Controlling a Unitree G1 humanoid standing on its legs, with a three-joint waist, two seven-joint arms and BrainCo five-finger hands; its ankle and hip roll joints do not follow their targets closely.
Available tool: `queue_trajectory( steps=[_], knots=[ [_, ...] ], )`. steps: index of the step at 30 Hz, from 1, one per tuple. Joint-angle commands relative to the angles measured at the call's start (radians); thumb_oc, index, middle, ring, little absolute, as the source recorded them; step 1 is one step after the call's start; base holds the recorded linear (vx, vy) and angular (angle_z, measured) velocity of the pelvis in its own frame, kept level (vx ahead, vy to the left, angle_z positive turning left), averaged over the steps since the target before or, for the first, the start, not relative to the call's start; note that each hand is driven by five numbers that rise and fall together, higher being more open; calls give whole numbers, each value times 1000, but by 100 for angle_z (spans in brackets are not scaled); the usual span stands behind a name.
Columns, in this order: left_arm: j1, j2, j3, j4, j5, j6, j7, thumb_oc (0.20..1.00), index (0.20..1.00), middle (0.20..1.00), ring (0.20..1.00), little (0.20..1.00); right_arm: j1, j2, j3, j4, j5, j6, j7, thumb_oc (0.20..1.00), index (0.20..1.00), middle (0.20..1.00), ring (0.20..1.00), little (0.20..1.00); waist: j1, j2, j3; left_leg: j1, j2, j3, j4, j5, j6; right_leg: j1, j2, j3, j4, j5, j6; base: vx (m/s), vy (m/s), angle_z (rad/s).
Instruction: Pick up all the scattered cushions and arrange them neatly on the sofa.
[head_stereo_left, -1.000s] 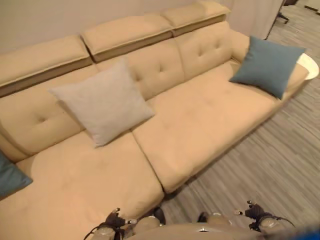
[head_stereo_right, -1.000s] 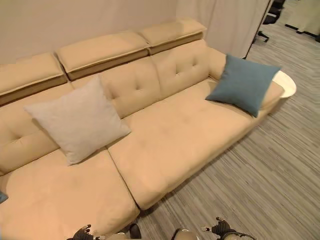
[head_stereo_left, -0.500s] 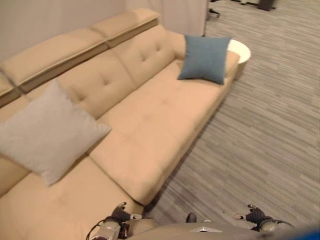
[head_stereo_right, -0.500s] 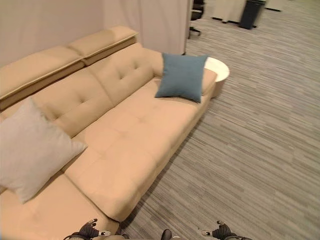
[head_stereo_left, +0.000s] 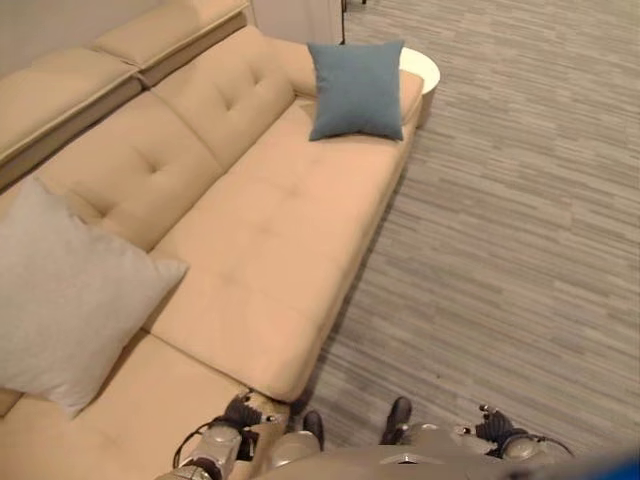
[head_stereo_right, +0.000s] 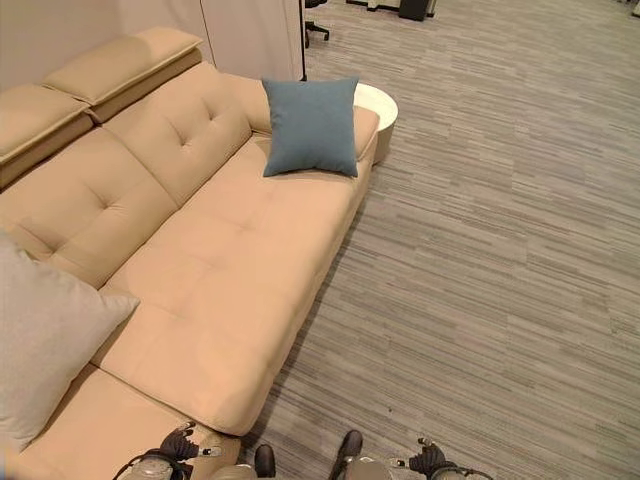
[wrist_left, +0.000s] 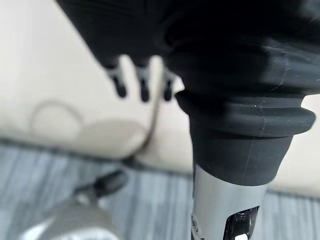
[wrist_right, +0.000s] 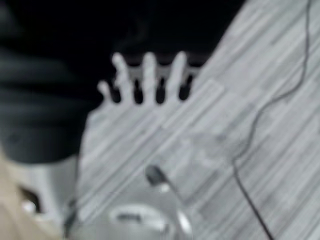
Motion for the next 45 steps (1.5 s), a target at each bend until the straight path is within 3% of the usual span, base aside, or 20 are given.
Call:
queue_trajectory(
  steps=[1,5,7,9,12,15,18,21,24,25,29,30,32,33,34,36,41,43,44,45],
  knots=[
    [-36,-22,24,28,31,-6,1,1000,1000,1000,1000,1000,-40,-8,15,14,32,-11,-8,1000,1000,1000,1000,1000,15,-40,-13,-24,-56,-105,24,14,-51,105,22,12,-161,100,35,34,-223,-3],
    [-45,-43,27,31,0,-3,6,1000,1000,1000,1000,1000,-33,-9,12,4,69,-24,-14,1000,1000,1000,1000,1000,-9,-50,-12,-59,-33,-104,159,-24,-80,133,48,36,-219,95,18,30,-185,3],
    [-52,-55,16,23,-18,-4,8,1000,1000,1000,1000,1000,-28,-19,16,11,79,-25,-16,1000,1000,1000,1000,1000,-15,-58,2,-98,-17,-111,279,-9,-105,176,72,39,-258,83,-10,49,-200,12],
    [-57,-56,10,21,-25,-4,10,1000,1000,1000,1000,1000,-28,-21,17,9,84,-24,-20,1000,1000,1000,1000,1000,-12,-59,7,-111,-24,-135,300,7,-106,184,77,47,-264,83,-13,84,-123,4],
    [-61,-58,-5,16,-23,-5,10,1000,1000,1000,1000,1000,-30,-27,19,12,90,-24,-18,1000,1000,1000,1000,1000,-8,-71,11,-164,-48,-145,243,-4,-85,197,83,59,-279,82,-8,115,-72,3],
    [-59,-62,-5,17,-26,-7,16,1000,1000,1000,1000,1000,-36,-26,27,18,85,-26,-23,1000,1000,1000,1000,1000,24,-71,16,-231,-78,-182,156,64,-76,216,116,89,-282,60,-8,217,-53,-17],
    [-50,-62,0,18,-27,-8,14,1000,1000,1000,1000,1000,-41,-24,35,17,83,-28,-24,1000,1000,1000,1000,1000,47,-72,14,-271,-71,-154,154,99,-81,240,139,111,-275,25,-10,264,-8,-44],
    [-36,-56,14,20,-30,-8,14,1000,1000,1000,1000,1000,-43,-11,37,17,78,-27,-21,1000,1000,1000,1000,1000,59,-78,1,-239,-75,-145,145,78,-64,257,141,119,-253,0,-9,329,56,-52],
    [-29,-48,22,26,-28,-5,15,1000,1000,1000,1000,1000,-51,5,43,10,64,-28,-20,1000,1000,1000,1000,1000,81,-85,-11,-201,-77,-116,157,37,-37,250,111,112,-126,-26,12,290,109,-55],
    [-36,-38,21,19,-29,-4,16,1000,1000,1000,1000,1000,-71,8,44,4,59,-29,-20,1000,1000,1000,1000,1000,88,-80,-2,-163,-81,-99,164,4,-8,177,69,107,53,42,59,171,89,-72],
    [-56,-28,3,11,-29,-3,18,1000,1000,1000,1000,1000,-97,10,53,-15,60,-30,-17,1000,1000,1000,1000,1000,65,-58,25,-103,-78,-108,168,-23,17,71,46,102,247,100,82,208,96,-33],
    [-60,-26,-1,12,-24,-4,19,1000,1000,1000,1000,1000,-100,10,55,-19,57,-29,-18,1000,1000,1000,1000,1000,63,-54,27,-82,-80,-106,164,-34,20,59,21,70,244,106,74,362,39,0],
    [-65,-24,-5,12,-17,-6,20,1000,1000,1000,1000,1000,-108,3,58,-23,55,-30,-19,1000,1000,1000,1000,1000,66,-47,20,-35,-82,-111,131,-53,11,48,-27,-14,104,81,35,352,-46,-18],
    [-65,-25,-5,12,-17,-6,20,1000,1000,1000,1000,1000,-108,3,58,-23,55,-31,-19,1000,1000,1000,1000,1000,65,-46,21,-32,-80,-112,130,-54,10,53,-25,-16,101,81,34,358,-140,-14],
    [-68,-24,-5,15,-7,-7,17,1000,1000,1000,1000,1000,-114,3,60,-26,52,-30,-19,1000,1000,1000,1000,1000,67,-48,18,-1,-76,-119,119,-82,-8,33,-51,-32,-9,96,48,375,-156,-1],
    [-68,-24,1,17,3,-9,16,1000,1000,1000,1000,1000,-118,4,61,-37,51,-29,-18,1000,1000,1000,1000,1000,55,-49,18,30,-67,-121,107,-89,-26,15,-64,-40,-151,170,61,394,-182,9],
    [-61,-32,5,26,9,-12,13,1000,1000,1000,1000,1000,-110,7,60,-39,49,-25,-14,1000,1000,1000,1000,1000,31,-57,-5,83,-63,-133,119,-112,-45,14,-66,-26,-158,197,75,309,-123,11],
    [-56,-43,-3,32,9,-11,12,1000,1000,1000,1000,1000,-97,6,60,-36,54,-26,-11,1000,1000,1000,1000,1000,19,-54,-17,90,-48,-159,178,-97,-67,29,-36,-4,-157,181,54,326,-244,2],
    [-52,-50,-11,34,0,-9,10,1000,1000,1000,1000,1000,-85,7,55,-30,68,-30,-14,1000,1000,1000,1000,1000,23,-62,-14,31,-23,-161,353,-10,-113,74,-9,-22,-171,165,23,267,-268,-8],
    [-53,-50,-11,34,0,-9,10,1000,1000,1000,1000,1000,-85,8,55,-30,68,-30,-14,1000,1000,1000,1000,1000,20,-65,-16,26,-26,-163,352,-7,-112,71,-13,-24,-171,166,23,266,-436,25]
  ],
)
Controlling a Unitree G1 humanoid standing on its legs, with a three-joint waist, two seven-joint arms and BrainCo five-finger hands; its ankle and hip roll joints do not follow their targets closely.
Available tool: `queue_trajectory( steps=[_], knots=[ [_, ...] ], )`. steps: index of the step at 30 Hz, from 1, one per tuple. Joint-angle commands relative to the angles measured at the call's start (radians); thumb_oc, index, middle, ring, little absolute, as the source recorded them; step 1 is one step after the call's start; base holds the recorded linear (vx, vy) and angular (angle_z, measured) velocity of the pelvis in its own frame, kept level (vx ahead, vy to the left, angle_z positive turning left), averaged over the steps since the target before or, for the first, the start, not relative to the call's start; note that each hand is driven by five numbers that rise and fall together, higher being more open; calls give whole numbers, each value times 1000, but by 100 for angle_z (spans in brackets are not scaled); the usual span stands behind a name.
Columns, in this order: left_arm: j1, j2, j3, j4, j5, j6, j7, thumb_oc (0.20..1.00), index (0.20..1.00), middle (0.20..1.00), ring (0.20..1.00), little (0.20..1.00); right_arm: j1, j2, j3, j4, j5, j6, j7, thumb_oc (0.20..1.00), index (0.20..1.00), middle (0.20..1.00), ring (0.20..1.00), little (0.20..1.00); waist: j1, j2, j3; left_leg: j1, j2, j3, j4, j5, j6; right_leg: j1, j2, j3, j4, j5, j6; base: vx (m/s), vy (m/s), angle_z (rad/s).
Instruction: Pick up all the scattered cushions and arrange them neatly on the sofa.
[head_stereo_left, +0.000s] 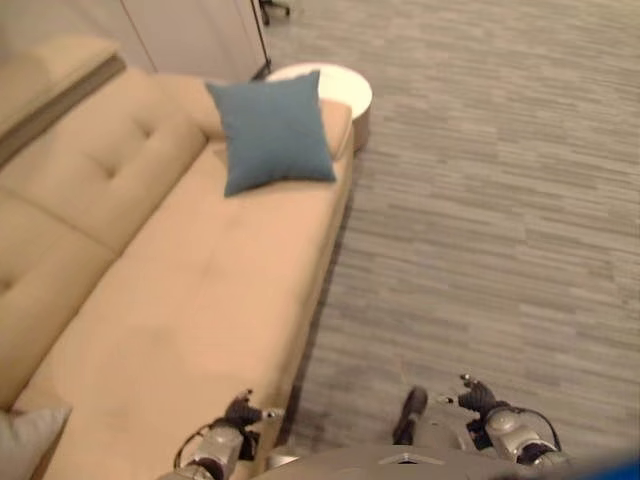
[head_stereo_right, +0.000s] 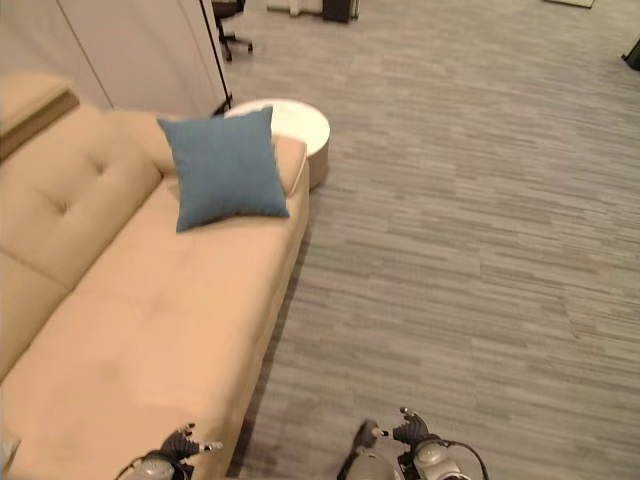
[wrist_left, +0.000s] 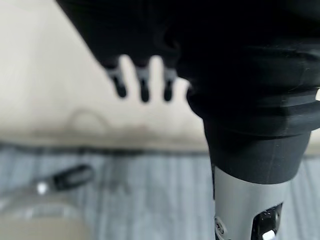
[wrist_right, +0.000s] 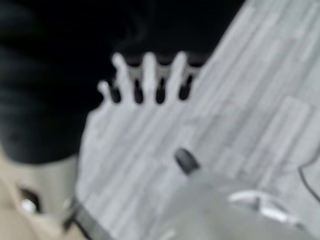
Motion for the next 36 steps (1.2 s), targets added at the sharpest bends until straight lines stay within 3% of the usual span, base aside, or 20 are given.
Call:
queue_trajectory(
  steps=[1,4,6,8,9,11,16,17,18,19,20,23,25,27,28,30,32,33,34,36],
  knots=[
    [-62,15,-16,14,-12,-19,6,1000,1000,1000,1000,1000,-18,-18,9,0,40,-32,-21,1000,1000,1000,1000,1000,22,-77,51,-235,-63,-64,432,132,-40,107,17,-4,-83,28,52,126,-312,32],
    [-79,10,-28,9,-18,-18,11,1000,1000,1000,1000,1000,-25,-20,14,3,48,-30,-28,1000,1000,1000,1000,1000,32,-86,76,-307,-57,-30,455,113,-27,139,28,-18,-115,12,40,141,-217,8],
    [-90,7,-37,4,-22,-18,10,1000,1000,1000,1000,1000,-30,-20,14,7,59,-28,-27,1000,1000,1000,1000,1000,43,-92,80,-384,-75,-5,388,86,-10,179,45,-19,-148,-5,45,233,-106,-1],
    [-80,3,-38,4,-9,-19,10,1000,1000,1000,1000,1000,-24,-22,15,6,57,-31,-28,1000,1000,1000,1000,1000,45,-83,73,-402,-83,23,213,95,9,196,68,-13,-163,-19,58,416,-38,14],
    [-70,4,-29,6,-1,-16,15,1000,1000,1000,1000,1000,-19,-19,21,11,50,-34,-29,1000,1000,1000,1000,1000,55,-58,60,-417,-79,35,20,189,-5,237,115,8,-173,-58,68,381,0,3],
    [-63,4,-20,17,2,-14,12,1000,1000,1000,1000,1000,-17,-19,24,14,46,-35,-30,1000,1000,1000,1000,1000,65,-51,54,-439,-78,50,-44,247,-4,252,134,12,-165,-75,57,364,9,-10],
    [-37,18,13,30,-7,-12,12,1000,1000,1000,1000,1000,-17,-3,28,10,33,-35,-24,1000,1000,1000,1000,1000,81,-64,37,-408,-85,63,-13,230,21,282,138,18,-90,-130,57,332,49,-22],
    [-35,26,24,30,-17,-12,13,1000,1000,1000,1000,1000,-19,10,26,9,30,-35,-19,1000,1000,1000,1000,1000,97,-79,28,-392,-102,68,13,191,44,274,105,9,22,-131,81,235,77,1],
    [-35,26,24,30,-17,-12,13,1000,1000,1000,1000,1000,-19,10,26,9,30,-35,-19,1000,1000,1000,1000,1000,98,-80,28,-392,-102,69,14,190,45,273,104,10,24,-132,81,321,139,19],
    [-40,31,25,27,-17,-10,12,1000,1000,1000,1000,1000,-23,13,25,11,24,-34,-17,1000,1000,1000,1000,1000,100,-81,28,-376,-107,73,16,170,61,250,77,10,98,-112,96,251,179,17],
    [-45,35,18,20,-19,-9,11,1000,1000,1000,1000,1000,-26,17,24,8,19,-33,-16,1000,1000,1000,1000,1000,95,-80,33,-334,-124,72,17,140,90,186,23,19,256,-20,140,347,228,8],
    [-61,41,4,6,-21,-9,14,1000,1000,1000,1000,1000,-34,21,28,-4,17,-32,-14,1000,1000,1000,1000,1000,78,-71,40,-297,-133,48,10,117,109,122,14,48,380,35,147,249,113,21],
    [-70,42,-5,-2,-26,-11,18,1000,1000,1000,1000,1000,-41,23,36,-2,20,-31,-13,1000,1000,1000,1000,1000,69,-60,44,-258,-140,19,-9,106,114,64,15,62,371,21,129,296,44,58],
    [-79,42,-20,-10,-27,-16,17,1000,1000,1000,1000,1000,-42,19,49,-11,21,-35,-11,1000,1000,1000,1000,1000,56,-61,52,-227,-154,-38,-28,93,106,22,40,116,206,-13,99,287,-66,57],
    [-79,42,-20,-10,-27,-16,17,1000,1000,1000,1000,1000,-42,19,49,-11,21,-35,-11,1000,1000,1000,1000,1000,56,-61,51,-227,-154,-38,-28,93,106,22,41,116,205,-13,99,291,-87,49],
    [-89,36,-31,-3,-24,-24,17,1000,1000,1000,1000,1000,-42,17,50,-22,43,-38,-10,1000,1000,1000,1000,1000,11,-68,54,-198,-172,-120,-35,67,91,-36,79,294,-5,7,99,333,-101,53],
    [-89,35,-31,-3,-24,-24,17,1000,1000,1000,1000,1000,-42,17,51,-22,43,-38,-10,1000,1000,1000,1000,1000,9,-67,55,-195,-170,-122,-35,66,91,-31,80,292,-7,7,99,199,-57,87],
    [-84,36,-30,9,-24,-25,16,1000,1000,1000,1000,1000,-32,18,55,-11,37,-31,-4,1000,1000,1000,1000,1000,-4,-72,49,-191,-181,-161,-21,47,87,-44,92,336,-7,18,104,351,-135,131],
    [-69,31,-26,22,-22,-24,10,1000,1000,1000,1000,1000,-15,17,50,-5,27,-27,-4,1000,1000,1000,1000,1000,-2,-83,41,-189,-191,-168,7,21,77,-1,71,274,-36,20,102,351,-135,151],
    [-54,27,-27,30,-23,-25,6,1000,1000,1000,1000,1000,6,10,45,-3,26,-31,-1,1000,1000,1000,1000,1000,-15,-91,36,-217,-198,-161,112,26,49,34,80,285,-54,12,88,238,-128,121]
  ],
)
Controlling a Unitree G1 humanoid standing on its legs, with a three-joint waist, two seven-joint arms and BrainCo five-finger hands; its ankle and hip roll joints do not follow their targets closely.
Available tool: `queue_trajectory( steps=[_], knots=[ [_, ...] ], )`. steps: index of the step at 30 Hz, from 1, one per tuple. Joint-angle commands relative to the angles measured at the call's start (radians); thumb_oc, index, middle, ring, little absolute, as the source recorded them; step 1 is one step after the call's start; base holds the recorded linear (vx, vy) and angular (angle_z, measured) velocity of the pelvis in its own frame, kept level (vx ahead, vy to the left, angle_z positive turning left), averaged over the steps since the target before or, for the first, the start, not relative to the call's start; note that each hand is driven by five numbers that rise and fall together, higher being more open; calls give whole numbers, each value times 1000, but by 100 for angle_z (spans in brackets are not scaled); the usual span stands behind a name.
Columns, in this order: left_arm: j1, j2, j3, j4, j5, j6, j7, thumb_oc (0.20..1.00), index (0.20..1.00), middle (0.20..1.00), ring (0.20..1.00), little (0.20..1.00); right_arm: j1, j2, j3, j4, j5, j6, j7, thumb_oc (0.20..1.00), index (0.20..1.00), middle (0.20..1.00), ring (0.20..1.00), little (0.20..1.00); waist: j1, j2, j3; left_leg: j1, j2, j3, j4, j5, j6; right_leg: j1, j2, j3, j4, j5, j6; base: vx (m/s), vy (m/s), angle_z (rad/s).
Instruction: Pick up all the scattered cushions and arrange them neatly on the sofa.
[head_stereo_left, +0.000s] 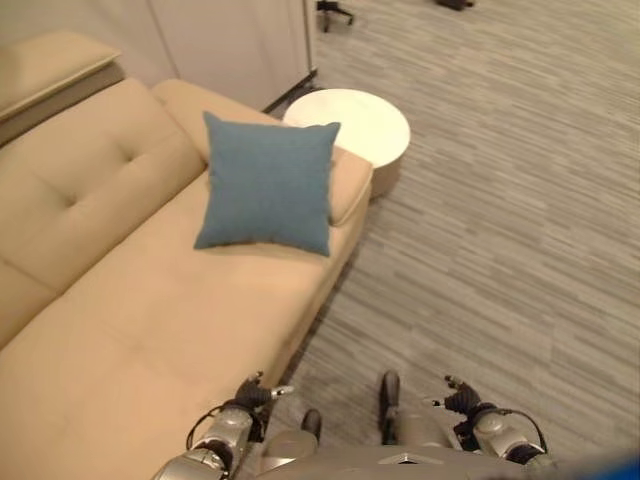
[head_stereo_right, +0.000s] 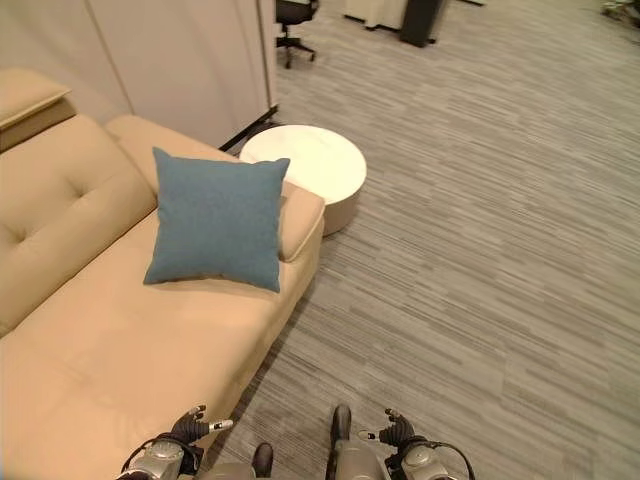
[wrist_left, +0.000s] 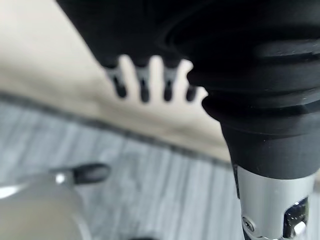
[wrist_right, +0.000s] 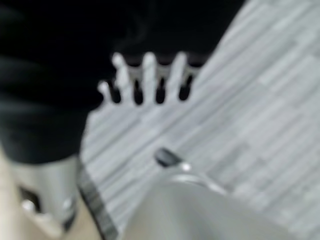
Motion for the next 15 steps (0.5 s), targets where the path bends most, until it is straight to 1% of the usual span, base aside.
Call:
queue_trajectory(
  steps=[1,2,3,4,5,6,7,8,9,10,11,12,13,14,15],
  knots=[
    [-18,-2,-9,21,-9,-13,4,1000,1000,1000,1000,1000,-15,-48,-17,-7,-3,-12,-4,1000,1000,1000,1000,1000,5,-1,0,-68,-36,131,181,-2,-94,101,20,-56,-32,18,31,190,-136,113],
    [-14,-5,-4,15,-20,-13,0,1000,1000,1000,1000,1000,-9,-56,-19,-11,-3,-15,-5,1000,1000,1000,1000,1000,6,-6,7,-101,-22,161,251,10,-112,124,18,-87,-45,16,24,75,-156,138],
    [-12,-4,-1,11,-27,-11,-2,1000,1000,1000,1000,1000,-5,-66,-21,-15,4,-18,-9,1000,1000,1000,1000,1000,8,-17,26,-169,14,233,380,32,-131,163,16,-124,-66,8,4,90,-199,103],
    [-17,-3,-3,7,-35,-10,1,1000,1000,1000,1000,1000,-6,-69,-23,-17,13,-18,-12,1000,1000,1000,1000,1000,8,-21,36,-194,38,279,405,48,-135,182,13,-152,-75,0,-2,55,-152,92],
    [-17,-3,-3,7,-35,-10,1,1000,1000,1000,1000,1000,-6,-69,-23,-17,13,-18,-12,1000,1000,1000,1000,1000,6,-19,35,-198,40,278,411,46,-136,182,14,-154,-75,0,-3,79,-108,63],
    [-30,1,-3,4,-43,-5,4,1000,1000,1000,1000,1000,-11,-68,-24,-12,22,-15,-15,1000,1000,1000,1000,1000,3,-23,39,-219,92,367,374,46,-126,209,13,-205,-95,-14,-7,126,-80,63],
    [-34,3,-1,4,-45,-5,5,1000,1000,1000,1000,1000,-10,-67,-25,-9,27,-13,-16,1000,1000,1000,1000,1000,3,-23,33,-225,102,394,338,37,-119,223,15,-223,-106,-23,-7,130,-78,69],
    [-34,3,-1,4,-45,-5,5,1000,1000,1000,1000,1000,-10,-67,-25,-9,27,-13,-16,1000,1000,1000,1000,1000,4,-22,36,-222,104,394,341,32,-119,228,16,-223,-107,-23,-7,243,-5,94],
    [-30,6,5,6,-43,-5,7,1000,1000,1000,1000,1000,-10,-65,-30,-9,31,-13,-17,1000,1000,1000,1000,1000,4,-16,16,-228,102,430,237,53,-110,248,29,-250,-110,-44,-4,182,10,103],
    [-30,6,5,6,-43,-5,7,1000,1000,1000,1000,1000,-10,-65,-30,-9,31,-13,-17,1000,1000,1000,1000,1000,3,-16,16,-228,101,430,235,54,-110,248,28,-251,-110,-45,-4,315,18,75],
    [-25,9,10,8,-41,-4,6,1000,1000,1000,1000,1000,-8,-63,-32,-10,32,-14,-16,1000,1000,1000,1000,1000,0,-8,7,-230,114,451,189,70,-125,263,43,-253,-111,-65,3,230,26,31],
    [-21,9,13,11,-37,-4,5,1000,1000,1000,1000,1000,-8,-62,-31,-11,31,-14,-17,1000,1000,1000,1000,1000,-1,-2,0,-241,120,472,132,118,-133,274,57,-257,-112,-80,0,424,41,27],
    [-15,10,20,17,-28,-1,4,1000,1000,1000,1000,1000,-6,-63,-28,-11,31,-18,-18,1000,1000,1000,1000,1000,0,-4,-1,-251,130,499,53,167,-148,299,71,-260,-110,-106,-1,455,68,33],
    [-8,12,30,22,-27,-2,2,1000,1000,1000,1000,1000,-6,-58,-28,-14,32,-22,-17,1000,1000,1000,1000,1000,9,-7,-1,-257,139,504,23,191,-150,322,83,-267,-102,-124,1,361,52,30],
    [-8,12,30,22,-27,-2,2,1000,1000,1000,1000,1000,-6,-58,-28,-14,32,-22,-17,1000,1000,1000,1000,1000,9,-8,-1,-257,139,504,23,191,-150,322,83,-268,-102,-124,1,268,54,5]
  ],
)
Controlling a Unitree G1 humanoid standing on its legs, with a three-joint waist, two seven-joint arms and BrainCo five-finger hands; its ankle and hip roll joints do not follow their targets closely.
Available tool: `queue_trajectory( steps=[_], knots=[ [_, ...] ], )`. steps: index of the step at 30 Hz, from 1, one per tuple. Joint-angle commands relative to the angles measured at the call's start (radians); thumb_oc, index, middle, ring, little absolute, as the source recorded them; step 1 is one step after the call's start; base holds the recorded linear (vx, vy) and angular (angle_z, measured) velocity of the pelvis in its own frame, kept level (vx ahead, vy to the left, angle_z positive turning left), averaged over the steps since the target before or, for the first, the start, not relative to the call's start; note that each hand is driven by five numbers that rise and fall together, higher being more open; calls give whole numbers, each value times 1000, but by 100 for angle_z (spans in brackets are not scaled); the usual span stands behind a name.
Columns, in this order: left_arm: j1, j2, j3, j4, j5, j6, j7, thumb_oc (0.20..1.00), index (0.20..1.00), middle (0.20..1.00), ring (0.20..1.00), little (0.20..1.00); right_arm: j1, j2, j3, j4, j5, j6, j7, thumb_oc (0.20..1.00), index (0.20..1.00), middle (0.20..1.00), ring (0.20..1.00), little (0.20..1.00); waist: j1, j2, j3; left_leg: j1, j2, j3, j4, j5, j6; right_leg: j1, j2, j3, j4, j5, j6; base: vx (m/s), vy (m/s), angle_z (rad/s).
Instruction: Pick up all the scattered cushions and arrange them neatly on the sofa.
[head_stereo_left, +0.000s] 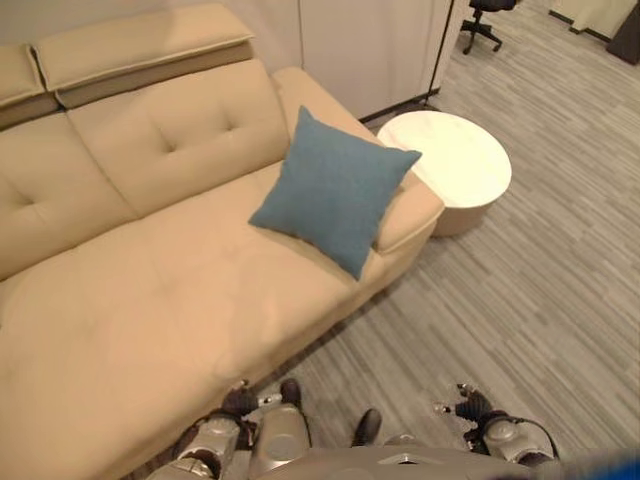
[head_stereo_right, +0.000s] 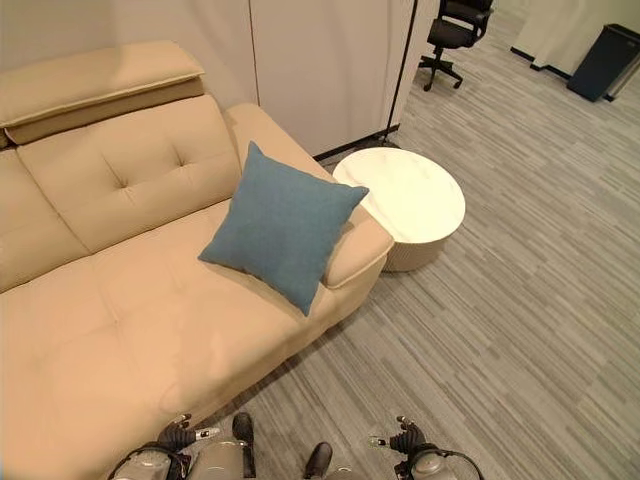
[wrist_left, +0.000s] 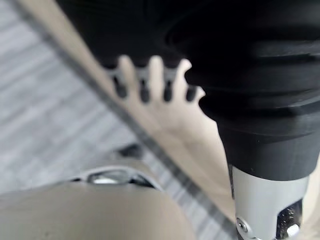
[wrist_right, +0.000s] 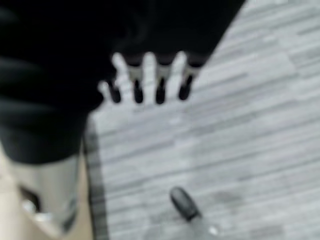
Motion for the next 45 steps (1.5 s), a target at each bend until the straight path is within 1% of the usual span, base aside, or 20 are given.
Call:
queue_trajectory(
  steps=[1,2,5,6,7,8,10,13,14,16,18,19,22,28,32,35,36,37,39,45],
  knots=[
    [2,-19,17,31,-1,-8,1,1000,1000,1000,1000,1000,-12,-11,-1,-8,6,-20,-6,1000,1000,1000,1000,1000,0,-3,-22,9,-30,-25,36,13,12,31,-20,71,84,-26,135,186,39,-6],
    [5,-16,19,38,-2,-8,1,1000,1000,1000,1000,1000,-12,-3,1,-5,5,-21,-6,1000,1000,1000,1000,1000,3,-9,-25,10,-32,-27,45,19,11,40,-22,64,94,-32,139,374,118,-16],
    [9,-8,24,35,-5,-4,-3,1000,1000,1000,1000,1000,-18,12,6,-10,-8,-21,-1,1000,1000,1000,1000,1000,22,-22,-36,29,-53,-21,70,-20,39,23,-62,71,229,-40,166,241,127,-5],
    [8,-5,25,33,-2,-3,-5,1000,1000,1000,1000,1000,-19,15,5,-12,-13,-19,2,1000,1000,1000,1000,1000,22,-22,-33,44,-60,-18,75,-39,54,-2,-89,70,306,-16,180,184,189,8],
    [3,-2,23,31,-2,-3,-4,1000,1000,1000,1000,1000,-26,18,7,-19,-14,-20,0,1000,1000,1000,1000,1000,20,-16,-31,51,-57,-5,77,-36,73,-47,-107,68,369,39,192,213,234,3],
    [-7,4,12,17,-6,-4,3,1000,1000,1000,1000,1000,-38,19,11,-34,-16,-19,0,1000,1000,1000,1000,1000,9,-4,-12,82,-58,-16,82,-54,91,-117,-135,86,519,91,212,134,169,7],
    [-16,6,-2,2,-2,-11,8,1000,1000,1000,1000,1000,-41,20,15,-35,-17,-20,0,1000,1000,1000,1000,1000,-1,9,-7,111,-72,-35,75,-75,102,-156,-145,108,556,82,198,223,159,15],
    [-23,7,-12,-15,-6,-19,14,1000,1000,1000,1000,1000,-40,16,15,-40,-14,-21,-2,1000,1000,1000,1000,1000,-9,19,-9,144,-90,-64,49,-81,102,-180,-136,123,503,65,179,181,49,27],
    [-29,8,-22,-48,-10,-28,21,1000,1000,1000,1000,1000,-39,9,13,-52,-9,-25,-7,1000,1000,1000,1000,1000,-16,28,-11,167,-91,-84,28,-85,92,-187,-147,124,400,52,168,265,-30,17],
    [-33,9,-27,-67,-12,-35,30,1000,1000,1000,1000,1000,-40,6,9,-63,-4,-28,-13,1000,1000,1000,1000,1000,-21,29,-10,173,-92,-91,26,-89,87,-193,-153,134,343,60,169,157,-48,21],
    [-42,14,-33,-118,-11,-46,46,1000,1000,1000,1000,1000,-38,-3,-3,-96,3,-34,-26,1000,1000,1000,1000,1000,-27,23,-18,183,-102,-107,33,-108,82,-197,-165,144,239,102,181,180,-57,25],
    [-33,21,-34,-172,-25,-62,63,1000,1000,1000,1000,1000,-23,-9,-9,-139,5,-43,-40,1000,1000,1000,1000,1000,-33,19,-22,199,-106,-98,41,-118,80,-167,-168,140,216,115,196,155,-35,23],
    [-33,33,-33,-245,-32,-75,83,1000,1000,1000,1000,1000,-14,-19,-24,-198,16,-54,-54,1000,1000,1000,1000,1000,-45,16,-34,203,-108,-94,22,-106,71,-145,-146,146,171,119,194,128,-42,17],
    [-43,77,19,-487,-56,-105,161,1000,1000,1000,1000,1000,29,-57,-76,-474,48,-92,-83,1000,1000,1000,1000,1000,-60,27,-46,211,-104,-83,-21,-90,53,-90,-121,112,77,112,189,48,-12,-5],
    [-76,91,43,-518,-66,-106,192,1000,1000,1000,1000,1000,15,-59,-75,-541,58,-93,-81,1000,1000,1000,1000,1000,-66,32,-39,211,-101,-79,-29,-87,48,-81,-117,105,60,109,188,0,0,0],
    [-162,103,35,-530,-74,-109,227,1000,1000,1000,1000,1000,-34,-55,-57,-599,78,-96,-90,1000,1000,1000,1000,1000,-74,38,-3,188,-99,-74,-25,-83,45,-97,-116,110,56,114,185,-139,33,0],
    [-243,115,20,-519,-72,-111,255,1000,1000,1000,1000,1000,-88,-52,-34,-625,95,-104,-97,1000,1000,1000,1000,1000,-81,39,39,142,-95,-73,-10,-79,44,-138,-118,118,62,123,182,-232,27,2],
    [-246,116,21,-518,-72,-112,255,1000,1000,1000,1000,1000,-90,-52,-35,-624,95,-104,-97,1000,1000,1000,1000,1000,-81,39,39,138,-95,-73,-8,-79,44,-141,-118,118,64,122,182,-321,38,0],
    [-346,134,-6,-507,-65,-114,294,1000,1000,1000,1000,1000,-168,-42,1,-654,115,-110,-104,1000,1000,1000,1000,1000,-89,41,98,52,-90,-75,36,-79,44,-228,-124,136,91,136,179,-236,45,-1],
    [-486,182,-29,-453,-88,-122,338,1000,1000,1000,1000,1000,-294,-34,44,-660,130,-115,-127,1000,1000,1000,1000,1000,-101,40,129,-107,-90,-69,112,-81,50,-391,-139,167,150,164,174,-128,67,-11]
  ],
)
